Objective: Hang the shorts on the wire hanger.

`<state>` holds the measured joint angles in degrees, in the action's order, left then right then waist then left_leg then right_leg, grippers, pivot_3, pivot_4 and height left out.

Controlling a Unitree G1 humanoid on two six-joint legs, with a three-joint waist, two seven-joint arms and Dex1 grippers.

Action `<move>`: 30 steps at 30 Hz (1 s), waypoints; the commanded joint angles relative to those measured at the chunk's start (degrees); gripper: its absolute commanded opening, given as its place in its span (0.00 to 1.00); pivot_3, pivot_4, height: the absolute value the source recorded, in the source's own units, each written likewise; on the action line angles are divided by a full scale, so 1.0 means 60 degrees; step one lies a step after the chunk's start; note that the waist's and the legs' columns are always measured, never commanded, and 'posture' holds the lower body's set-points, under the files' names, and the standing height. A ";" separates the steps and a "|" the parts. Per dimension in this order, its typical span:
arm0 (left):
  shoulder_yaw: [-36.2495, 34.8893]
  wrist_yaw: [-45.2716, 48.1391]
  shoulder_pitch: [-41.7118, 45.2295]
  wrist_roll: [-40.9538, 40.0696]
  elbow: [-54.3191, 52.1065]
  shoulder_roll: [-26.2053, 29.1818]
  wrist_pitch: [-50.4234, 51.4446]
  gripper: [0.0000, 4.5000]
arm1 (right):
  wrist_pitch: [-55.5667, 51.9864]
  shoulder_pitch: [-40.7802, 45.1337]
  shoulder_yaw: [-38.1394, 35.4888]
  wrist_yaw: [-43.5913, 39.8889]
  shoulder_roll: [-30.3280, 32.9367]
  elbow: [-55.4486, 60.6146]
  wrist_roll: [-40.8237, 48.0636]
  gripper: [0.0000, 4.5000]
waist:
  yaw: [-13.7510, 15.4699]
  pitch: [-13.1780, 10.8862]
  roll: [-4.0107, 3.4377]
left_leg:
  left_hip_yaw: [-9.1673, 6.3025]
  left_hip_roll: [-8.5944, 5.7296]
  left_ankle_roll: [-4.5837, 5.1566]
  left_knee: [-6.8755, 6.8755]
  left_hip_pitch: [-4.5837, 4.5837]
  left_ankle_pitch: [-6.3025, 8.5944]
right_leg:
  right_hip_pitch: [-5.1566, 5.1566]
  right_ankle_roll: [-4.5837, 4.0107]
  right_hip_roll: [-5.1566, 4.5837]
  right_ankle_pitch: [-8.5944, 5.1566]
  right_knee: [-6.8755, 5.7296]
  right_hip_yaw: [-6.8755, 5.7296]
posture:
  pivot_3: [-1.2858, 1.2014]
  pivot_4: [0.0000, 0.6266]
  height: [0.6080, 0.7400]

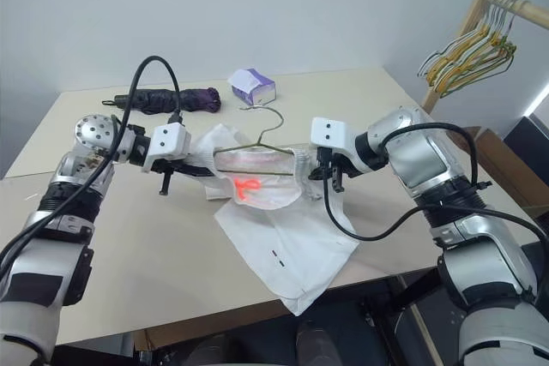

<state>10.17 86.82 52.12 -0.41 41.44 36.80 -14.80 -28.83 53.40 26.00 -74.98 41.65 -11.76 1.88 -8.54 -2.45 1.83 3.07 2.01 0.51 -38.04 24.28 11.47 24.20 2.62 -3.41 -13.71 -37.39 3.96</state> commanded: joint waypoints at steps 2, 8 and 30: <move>-0.0255 0.0347 0.0406 -0.0542 -0.0114 -0.0075 -0.0243 0.06 | -0.0813 0.0049 -0.0681 -0.0022 0.0096 0.0485 0.0350 0.00 | -0.0008 0.0000 0.0000 | 0.0000 -0.0003 0.0000 -0.0004 -0.0001 0.0000 | 0.0004 0.0000 -0.0002 -0.0001 -0.0017 0.0000 | 0.48 0.00 1.00; -0.0819 0.0142 0.0421 -0.1167 0.0152 -0.0135 -0.0070 0.47 | -0.2194 -0.0893 -0.1309 -0.0068 0.0677 0.1715 0.1079 0.00 | 0.0002 0.0000 0.0000 | -0.0004 -0.0005 0.0000 -0.0015 0.0002 0.0001 | 0.0006 0.0003 -0.0007 -0.0003 -0.0026 0.0000 | 0.47 0.00 1.00; -0.2735 -0.4387 -0.1312 -0.5207 -0.6463 -0.1594 0.5938 1.00 | -0.9395 -0.6114 -0.8575 0.6443 -0.0986 0.5559 0.2666 0.00 | -0.0184 0.0006 -0.0004 | -0.0036 -0.0005 0.0000 -0.0045 -0.0008 0.0004 | -0.0011 0.0012 -0.0012 -0.0005 -0.0049 0.0016 | 0.43 0.00 1.00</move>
<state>-4.40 63.52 44.17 -26.83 9.55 27.64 15.66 -82.52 14.85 -20.12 -40.55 35.89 20.21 19.64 -9.64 -2.41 1.80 2.82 1.99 0.51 -38.31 24.22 11.49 24.12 2.69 -3.48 -13.74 -37.68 4.06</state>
